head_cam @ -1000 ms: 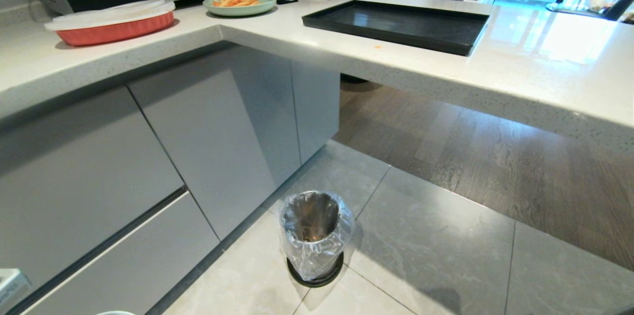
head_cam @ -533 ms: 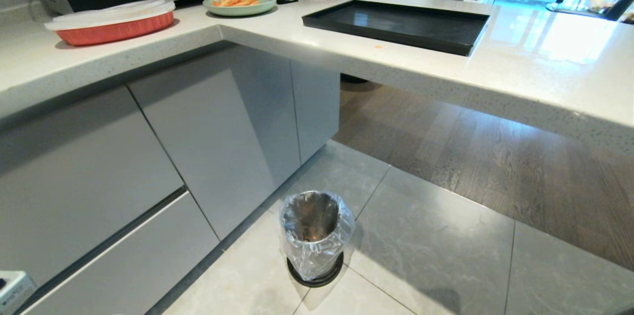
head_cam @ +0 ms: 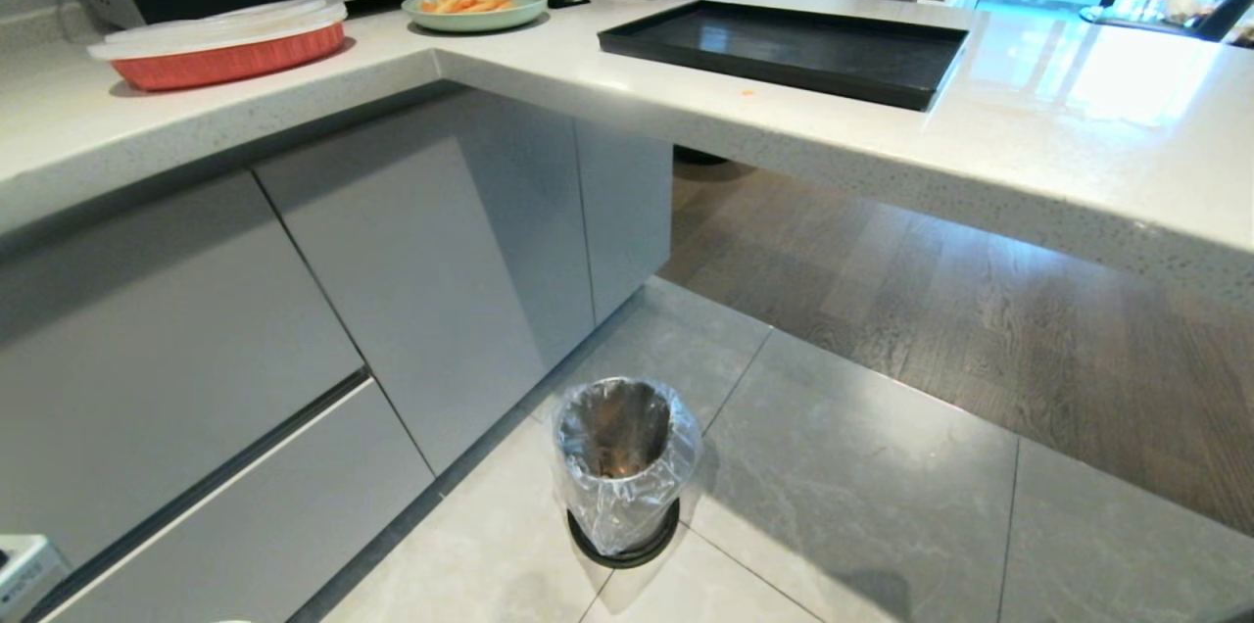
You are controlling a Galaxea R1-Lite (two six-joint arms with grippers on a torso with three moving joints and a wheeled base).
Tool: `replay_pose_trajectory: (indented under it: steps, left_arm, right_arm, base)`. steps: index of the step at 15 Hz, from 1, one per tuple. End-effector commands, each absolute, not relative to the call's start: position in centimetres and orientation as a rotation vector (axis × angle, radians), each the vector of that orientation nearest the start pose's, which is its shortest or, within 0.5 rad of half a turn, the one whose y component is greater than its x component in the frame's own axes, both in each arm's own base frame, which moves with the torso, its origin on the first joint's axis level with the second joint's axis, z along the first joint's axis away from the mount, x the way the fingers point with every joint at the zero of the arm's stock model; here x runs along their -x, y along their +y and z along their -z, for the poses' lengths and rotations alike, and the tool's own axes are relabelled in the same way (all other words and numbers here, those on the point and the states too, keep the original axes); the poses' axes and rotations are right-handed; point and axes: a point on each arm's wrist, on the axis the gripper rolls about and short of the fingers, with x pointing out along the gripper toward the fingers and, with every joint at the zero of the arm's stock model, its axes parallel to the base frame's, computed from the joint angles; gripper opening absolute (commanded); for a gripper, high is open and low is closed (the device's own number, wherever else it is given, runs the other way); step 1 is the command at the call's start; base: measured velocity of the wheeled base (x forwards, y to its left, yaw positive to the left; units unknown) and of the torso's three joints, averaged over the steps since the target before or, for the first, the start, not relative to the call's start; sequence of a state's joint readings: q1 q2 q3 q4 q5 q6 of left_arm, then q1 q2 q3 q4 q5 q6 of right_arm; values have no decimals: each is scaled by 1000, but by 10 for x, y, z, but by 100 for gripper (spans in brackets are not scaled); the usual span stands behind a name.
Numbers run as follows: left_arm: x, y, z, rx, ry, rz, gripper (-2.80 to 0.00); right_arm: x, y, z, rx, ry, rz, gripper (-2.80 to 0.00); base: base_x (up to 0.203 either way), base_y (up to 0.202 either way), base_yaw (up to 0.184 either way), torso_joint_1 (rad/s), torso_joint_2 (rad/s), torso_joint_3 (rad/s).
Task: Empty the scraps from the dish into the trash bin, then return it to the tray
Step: Move the bowl over the trash can
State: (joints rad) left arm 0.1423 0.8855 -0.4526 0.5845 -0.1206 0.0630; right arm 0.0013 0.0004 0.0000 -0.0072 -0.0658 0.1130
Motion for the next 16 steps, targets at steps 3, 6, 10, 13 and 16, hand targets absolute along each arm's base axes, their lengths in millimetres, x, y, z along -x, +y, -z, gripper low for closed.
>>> replay_pose_trajectory:
  steps: [3,6,10,13,16]
  left_arm:
    - [-54,5,-143,74,999,16,-280]
    - [-55,5,-144,64,998,13,-280]
    - [-56,5,-145,39,999,-16,-280]
    - [-56,5,-146,42,995,-14,-280]
    - [-56,5,-147,42,996,-12,-280]
  right_arm:
    - [23,-2,-76,-114,-11,64,-280]
    - [23,-2,-76,-114,-11,64,-280]
    - [23,-2,-76,-114,-11,64,-280]
    - [23,-2,-76,-114,-11,64,-280]
    - [23,-2,-76,-114,-11,64,-280]
  base:
    - [0,0,0,0,0,0]
    - [0,0,0,0,0,0]
    - [0,0,0,0,0,0]
    - [0,0,0,1,0,-47]
    - [0,0,0,4,3,-166]
